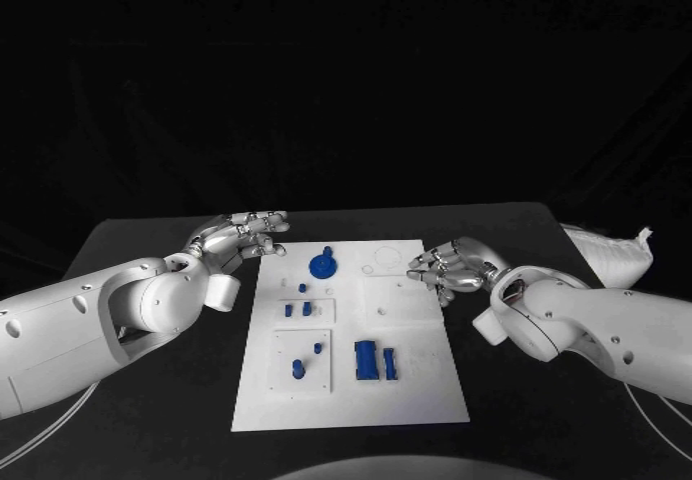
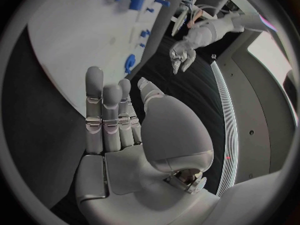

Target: Assemble the parts on the task board

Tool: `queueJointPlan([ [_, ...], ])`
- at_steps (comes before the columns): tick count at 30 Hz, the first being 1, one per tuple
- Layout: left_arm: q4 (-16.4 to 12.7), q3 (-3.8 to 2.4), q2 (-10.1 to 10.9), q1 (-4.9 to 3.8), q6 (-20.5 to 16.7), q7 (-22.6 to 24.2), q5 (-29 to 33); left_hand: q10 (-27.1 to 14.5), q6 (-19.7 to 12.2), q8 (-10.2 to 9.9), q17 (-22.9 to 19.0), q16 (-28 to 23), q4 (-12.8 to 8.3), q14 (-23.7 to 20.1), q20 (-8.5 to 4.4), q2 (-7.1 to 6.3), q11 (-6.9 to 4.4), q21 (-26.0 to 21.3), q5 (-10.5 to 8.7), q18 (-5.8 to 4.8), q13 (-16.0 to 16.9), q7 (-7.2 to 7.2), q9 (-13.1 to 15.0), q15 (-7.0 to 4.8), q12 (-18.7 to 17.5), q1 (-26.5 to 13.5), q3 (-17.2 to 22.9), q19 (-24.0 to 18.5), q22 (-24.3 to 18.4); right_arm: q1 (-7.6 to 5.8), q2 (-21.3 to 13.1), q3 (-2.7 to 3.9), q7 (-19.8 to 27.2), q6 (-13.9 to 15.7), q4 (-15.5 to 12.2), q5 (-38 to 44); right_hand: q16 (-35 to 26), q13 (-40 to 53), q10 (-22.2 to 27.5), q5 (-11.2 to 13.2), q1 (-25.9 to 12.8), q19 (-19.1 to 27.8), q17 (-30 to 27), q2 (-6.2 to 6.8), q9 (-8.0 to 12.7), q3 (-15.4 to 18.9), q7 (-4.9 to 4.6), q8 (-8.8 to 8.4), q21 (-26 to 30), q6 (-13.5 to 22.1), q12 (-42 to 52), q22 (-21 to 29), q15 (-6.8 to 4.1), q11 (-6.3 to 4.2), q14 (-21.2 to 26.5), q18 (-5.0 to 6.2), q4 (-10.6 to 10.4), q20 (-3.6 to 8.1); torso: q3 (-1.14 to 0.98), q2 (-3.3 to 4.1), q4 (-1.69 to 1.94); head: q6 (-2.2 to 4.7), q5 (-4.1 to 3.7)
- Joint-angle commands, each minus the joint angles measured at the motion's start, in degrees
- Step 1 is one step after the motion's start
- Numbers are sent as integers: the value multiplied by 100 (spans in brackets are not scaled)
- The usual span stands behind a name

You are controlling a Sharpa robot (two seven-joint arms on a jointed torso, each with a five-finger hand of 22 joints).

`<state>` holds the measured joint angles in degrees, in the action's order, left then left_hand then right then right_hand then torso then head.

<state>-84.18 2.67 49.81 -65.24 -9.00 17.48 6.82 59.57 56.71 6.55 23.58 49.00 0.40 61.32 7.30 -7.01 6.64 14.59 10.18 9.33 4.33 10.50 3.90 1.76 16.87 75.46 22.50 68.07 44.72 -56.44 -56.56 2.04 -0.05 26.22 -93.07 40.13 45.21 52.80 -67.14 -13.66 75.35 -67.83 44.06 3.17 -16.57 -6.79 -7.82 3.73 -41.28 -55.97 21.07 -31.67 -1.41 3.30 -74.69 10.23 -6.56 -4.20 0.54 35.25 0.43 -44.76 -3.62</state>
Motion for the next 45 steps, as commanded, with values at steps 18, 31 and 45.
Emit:
queueJointPlan([
  [18, 1276, -15, -879, 0, -424, 593, 384, -1736, -1651, -655, -1878, -4040, -40, -2326, 329, 247, -5, -1459, -441, -234, -433, -320, -390, 428, -1687, -2227, -735, -3727, -2748, -136, 1479, 219, 2100, -552, 2387, -3030, -4521, -4558, 2468, 644, -2232, 2644, -3714, -317, 1148, -31, 38, -373, 3639, 1770, -2107, 2676, 639, 284, 3135, -309, 656, -500, 12, -247, -50, 935, 26],
  [31, 593, -108, -744, 187, -1561, 828, -9, -3396, -3235, -655, -2358, -4394, -40, -3806, -77, 701, -261, -1459, -1018, -426, -433, -595, -390, -176, -1687, -4323, -1339, -4938, -3445, -251, 1337, 13, 2529, 585, 1379, -3508, -4521, -4876, 4127, 927, -4330, 4261, -4406, -317, 1657, 249, 323, -373, 4128, 3274, -2107, 3167, 141, -330, 4830, -507, 656, -140, -54, -405, -43, 1037, 358],
  [45, -530, -261, -521, 495, -3432, 1215, -655, -4528, -4313, -655, -2358, -4900, -40, -4835, -730, 701, -664, -1459, -1018, -933, -433, -1050, -390, -176, -1687, -5749, -1743, -5760, -3900, -372, 1187, -204, 2984, 1790, 312, -4013, -4521, -5280, 5270, 1366, -5744, 5373, -4406, -317, 1657, 679, 782, -373, 4128, 4300, -2107, 3167, 141, -330, 5993, -1023, 656, 420, -54, -407, -43, 1039, 362],
])
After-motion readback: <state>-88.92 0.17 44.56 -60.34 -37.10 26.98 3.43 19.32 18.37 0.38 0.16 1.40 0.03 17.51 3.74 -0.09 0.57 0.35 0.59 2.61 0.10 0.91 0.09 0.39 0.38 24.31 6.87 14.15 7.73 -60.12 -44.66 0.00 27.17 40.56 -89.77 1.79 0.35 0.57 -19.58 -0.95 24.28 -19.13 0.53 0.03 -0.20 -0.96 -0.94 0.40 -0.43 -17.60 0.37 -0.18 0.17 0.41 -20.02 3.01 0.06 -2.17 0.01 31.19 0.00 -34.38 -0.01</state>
